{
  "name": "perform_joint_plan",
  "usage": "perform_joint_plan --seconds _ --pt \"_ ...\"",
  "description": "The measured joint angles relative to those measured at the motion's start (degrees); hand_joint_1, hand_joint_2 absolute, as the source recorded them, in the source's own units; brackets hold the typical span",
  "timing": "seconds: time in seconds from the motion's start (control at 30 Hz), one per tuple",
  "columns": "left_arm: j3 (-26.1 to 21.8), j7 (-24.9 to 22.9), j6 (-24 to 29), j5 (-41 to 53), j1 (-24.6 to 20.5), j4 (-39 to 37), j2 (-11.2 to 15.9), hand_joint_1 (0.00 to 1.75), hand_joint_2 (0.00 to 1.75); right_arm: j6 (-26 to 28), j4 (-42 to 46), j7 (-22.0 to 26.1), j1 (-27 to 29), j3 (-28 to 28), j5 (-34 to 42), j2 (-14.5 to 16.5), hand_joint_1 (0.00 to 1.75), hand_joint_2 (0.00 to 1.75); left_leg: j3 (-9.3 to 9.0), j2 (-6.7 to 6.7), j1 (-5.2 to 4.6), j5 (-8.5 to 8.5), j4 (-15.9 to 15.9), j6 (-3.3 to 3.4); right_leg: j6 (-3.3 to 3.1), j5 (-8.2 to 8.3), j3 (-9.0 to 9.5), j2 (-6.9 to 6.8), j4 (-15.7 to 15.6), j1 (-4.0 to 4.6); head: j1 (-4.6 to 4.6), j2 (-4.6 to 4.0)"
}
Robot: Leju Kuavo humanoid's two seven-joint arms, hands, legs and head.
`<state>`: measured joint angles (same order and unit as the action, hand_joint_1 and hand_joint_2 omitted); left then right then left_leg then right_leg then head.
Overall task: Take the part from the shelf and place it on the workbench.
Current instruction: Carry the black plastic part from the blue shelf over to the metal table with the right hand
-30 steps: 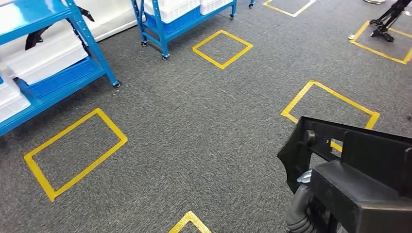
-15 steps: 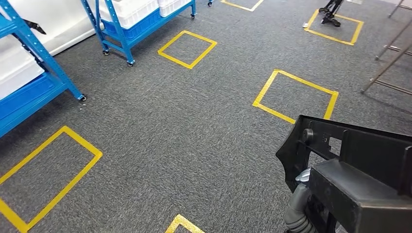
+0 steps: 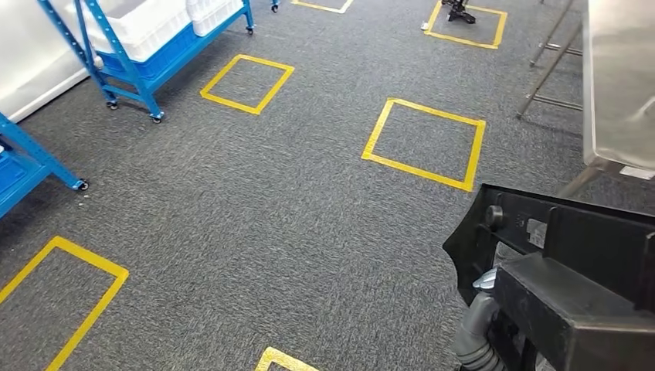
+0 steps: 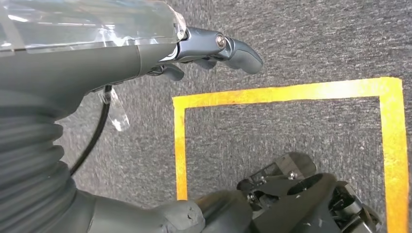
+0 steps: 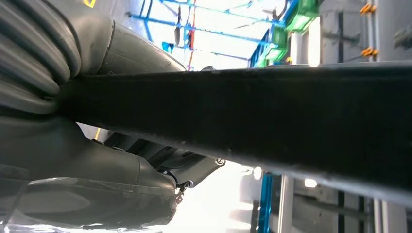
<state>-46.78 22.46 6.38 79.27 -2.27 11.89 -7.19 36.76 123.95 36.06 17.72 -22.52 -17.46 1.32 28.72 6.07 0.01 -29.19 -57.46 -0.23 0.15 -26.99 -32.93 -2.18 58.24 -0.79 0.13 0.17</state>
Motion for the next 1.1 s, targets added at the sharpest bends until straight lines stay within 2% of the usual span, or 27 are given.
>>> perform_joint_plan --seconds 0.07,0.1,0.17,0.2,0.23,0.27,0.3,0.33,0.37,0.4,0.43,0.47,0.5,0.53,0.57,0.63,0.67,0.7,0.73,0.77,0.8,0.87,0.9,0.93,1.0,1.03,1.1 --pt "0.2 -0.4 -0.1 0.3 -0.1 0.0 0.0 0.00 1.75 0.0 0.0 -0.2 0.1 0.0 -0.3 0.0 1.75 1.75 1.13 -2.56 0.32 -2.32 -3.0 -0.51 -0.75 0.31 0.02 1.16 -0.3 -0.22 -0.12 0.00" --pt "0.3 -0.6 -0.1 0.4 0.0 0.0 0.0 0.00 1.75 0.0 0.0 -0.3 0.2 0.0 -0.4 0.0 1.75 1.75 2.54 -4.16 0.42 -4.26 -6.2 -0.63 -1.01 0.40 -0.04 1.70 -0.4 -0.19 -0.19 0.00" --pt "0.5 -0.9 0.0 0.7 0.3 0.0 0.0 0.00 1.75 0.1 -0.2 -0.6 0.2 0.0 -0.5 0.0 1.75 1.75 6.03 -5.45 0.45 -7.64 -13.9 -0.62 -1.34 0.48 -0.19 3.11 -0.3 0.05 -0.26 0.00" --pt "0.6 -0.9 0.1 0.8 0.4 0.0 0.0 0.00 1.75 0.2 -0.3 -0.6 0.2 0.0 -0.5 0.0 1.75 1.75 7.14 -5.59 0.45 -8.04 -16.2 -0.56 -1.40 0.49 -0.22 3.90 -0.2 0.18 -0.26 0.00" --pt "0.7 -0.8 0.2 0.9 0.5 0.0 0.0 0.00 1.75 0.3 -0.4 -0.7 0.2 0.0 -0.5 0.0 1.75 1.75 7.28 -5.69 0.45 -7.21 -16.3 -0.43 -1.41 0.50 -0.22 4.77 -0.1 0.28 -0.26 0.00" --pt "0.8 -0.6 0.3 1.0 0.5 0.0 0.0 0.00 1.75 0.4 -0.4 -0.7 0.2 0.0 -0.5 0.0 1.75 1.75 6.40 -5.97 0.45 -5.34 -14.0 -0.24 -1.40 0.48 -0.22 5.63 0.0 0.33 -0.26 0.00" --pt "0.9 -0.3 0.5 1.1 0.6 0.0 0.0 0.00 1.75 0.6 -0.5 -0.7 0.3 0.0 -0.4 0.0 1.75 1.75 4.88 -6.66 0.46 -3.01 -10.3 -0.02 -1.36 0.46 -0.22 6.44 0.2 0.34 -0.27 -0.01" --pt "1.0 0.0 0.6 1.3 0.6 0.0 0.0 0.00 1.75 0.7 -0.5 -0.6 0.2 0.0 -0.3 0.0 1.75 1.75 3.32 -8.06 0.49 -1.25 -6.5 0.22 -1.24 0.44 -0.30 7.20 0.4 0.40 -0.26 -0.01" --pt "1.1 0.3 0.7 1.5 0.6 0.0 0.0 0.00 1.75 0.8 -0.5 -0.6 0.2 0.0 -0.2 0.0 1.75 1.75 2.16 -9.28 0.52 -0.13 -3.5 0.41 -1.02 0.47 -0.47 7.92 0.5 0.40 -0.22 -0.01" --pt "1.2 0.5 0.9 1.7 0.6 0.0 0.0 0.00 1.75 0.8 -0.6 -0.5 0.2 0.0 0.0 0.0 1.75 1.75 1.56 -10.17 0.49 0.26 -1.8 0.56 -0.74 0.56 -0.70 8.53 0.6 0.34 -0.20 -0.01" --pt "1.4 0.6 1.1 2.0 0.6 0.0 0.0 0.00 1.75 0.7 -0.6 -0.4 0.2 0.0 0.3 0.0 1.75 1.75 1.38 -10.48 0.39 0.13 -1.3 0.72 -0.35 0.73 -0.94 9.19 0.6 0.23 -0.18 0.00" --pt "1.6 0.6 1.2 2.3 0.5 0.0 0.0 0.00 1.75 0.7 -0.6 -0.2 0.3 0.0 0.5 0.0 1.75 1.75 1.31 -9.89 0.31 0.31 -1.0 0.94 0.09 0.97 -1.15 9.88 0.5 0.12 -0.16 0.00" --pt "1.8 0.5 1.4 2.4 0.5 0.0 -0.1 0.00 1.75 0.7 -0.7 0.0 0.4 0.1 0.7 0.0 1.75 1.75 1.17 -9.16 0.35 0.59 -0.7 1.28 0.39 1.02 -1.29 9.85 0.5 0.03 -0.15 0.00" --pt "2.1 0.4 1.5 2.6 0.4 0.0 -0.1 0.00 1.75 0.7 -0.7 0.1 0.4 0.1 0.8 0.0 1.75 1.75 1.00 -8.40 0.40 0.91 -0.3 1.70 0.66 0.57 -1.65 8.77 1.1 0.12 -0.07 0.00" --pt "2.2 0.3 1.7 2.7 0.5 0.0 -0.2 0.00 1.75 0.6 -0.7 0.3 0.3 0.2 0.9 0.0 1.75 1.75 0.92 -7.59 0.49 1.22 0.1 2.10 0.89 -0.52 -2.42 7.10 2.6 0.24 0.09 0.00" --pt "2.4 0.0 2.0 2.9 0.7 0.0 -0.3 0.00 1.75 0.4 -0.8 0.6 0.2 0.4 1.1 0.0 1.75 1.75 0.98 -5.94 0.40 1.43 0.5 2.59 1.30 -4.28 -5.44 3.59 9.0 0.29 0.40 0.00" --pt "2.5 -0.2 2.2 3.0 0.7 0.0 -0.3 0.00 1.75 0.3 -0.9 0.7 0.2 0.5 1.2 0.0 1.75 1.75 1.08 -5.07 0.31 1.40 0.4 2.66 1.52 -5.93 -7.14 3.00 12.6 0.16 0.47 0.00" --pt "2.5 -0.2 2.4 3.0 0.8 0.0 -0.3 0.00 1.75 0.2 -1.0 0.9 0.2 0.7 1.3 0.0 1.75 1.75 1.15 -4.20 0.25 1.36 0.4 2.66 1.70 -6.73 -8.29 2.72 15.1 0.02 0.47 0.00" --pt "2.5 -0.2 2.5 3.0 0.9 0.0 -0.3 0.00 1.75 0.2 -1.0 1.0 0.2 0.8 1.5 0.0 1.75 1.75 1.18 -3.36 0.23 1.31 0.4 2.61 1.84 -6.46 -8.43 2.52 15.7 -0.10 0.47 0.00" --pt "2.5 -0.2 2.7 3.0 0.9 0.0 -0.3 0.00 1.75 0.2 -1.0 1.1 0.2 0.9 1.5 0.0 1.75 1.75 1.15 -2.58 0.22 1.23 0.4 2.51 1.92 -5.16 -7.32 2.20 13.9 -0.19 0.47 0.00" --pt "2.5 -0.2 3.0 2.9 0.8 0.0 -0.3 0.00 1.75 0.2 -1.0 1.1 0.2 1.0 1.6 0.0 1.75 1.75 1.03 -1.89 0.22 1.11 0.3 2.34 1.95 -3.30 -5.19 1.48 10.3 -0.24 0.48 0.00" --pt "2.4 0.1 3.7 2.5 0.8 0.0 -0.4 0.00 1.75 0.2 -1.0 1.2 0.2 1.2 1.6 0.0 1.75 1.75 0.73 -0.76 -0.04 0.71 0.2 1.77 1.53 -0.84 -0.89 -1.18 2.8 0.02 0.46 -0.01" --pt "2.4 0.2 4.0 2.0 0.8 0.0 -0.4 0.00 1.75 0.2 -1.0 1.2 0.2 1.2 1.6 0.0 1.75 1.75 0.56 -0.29 -0.20 0.51 0.1 1.46 1.16 -0.46 0.21 -1.99 0.8 0.24 0.40 -0.01" --pt "2.3 0.5 4.3 1.5 0.7 0.0 -0.4 0.00 1.75 0.3 -1.0 1.3 0.2 1.3 1.6 0.0 1.75 1.75 0.40 0.19 -0.34 0.36 0.0 1.17 0.76 -0.55 0.50 -2.26 0.1 0.46 0.34 -0.01" --pt "2.0 0.9 4.7 0.4 0.5 0.0 -0.4 0.00 1.75 0.6 -0.9 1.3 0.4 1.4 1.6 0.0 1.75 1.75 0.11 0.96 -0.29 0.01 -0.1 0.63 0.01 -0.34 0.38 -0.81 0.0 0.48 0.26 0.00" --pt "1.8 1.1 4.8 0.0 0.4 0.0 -0.4 0.00 1.75 0.7 -0.9 1.3 0.6 1.4 1.5 0.0 1.75 1.75 0.18 0.25 -0.16 -0.55 -0.6 0.33 -0.34 -0.22 0.39 -0.16 -0.2 0.34 0.19 0.00" --pt "1.4 1.5 5.1 -0.4 0.4 0.0 -0.4 0.00 1.75 1.0 -0.7 1.3 0.7 1.5 1.5 0.0 1.75 1.75 1.76 -2.81 0.16 -3.30 -4.7 -0.16 -1.01 0.03 0.48 1.12 -0.4 0.05 -0.05 0.00"
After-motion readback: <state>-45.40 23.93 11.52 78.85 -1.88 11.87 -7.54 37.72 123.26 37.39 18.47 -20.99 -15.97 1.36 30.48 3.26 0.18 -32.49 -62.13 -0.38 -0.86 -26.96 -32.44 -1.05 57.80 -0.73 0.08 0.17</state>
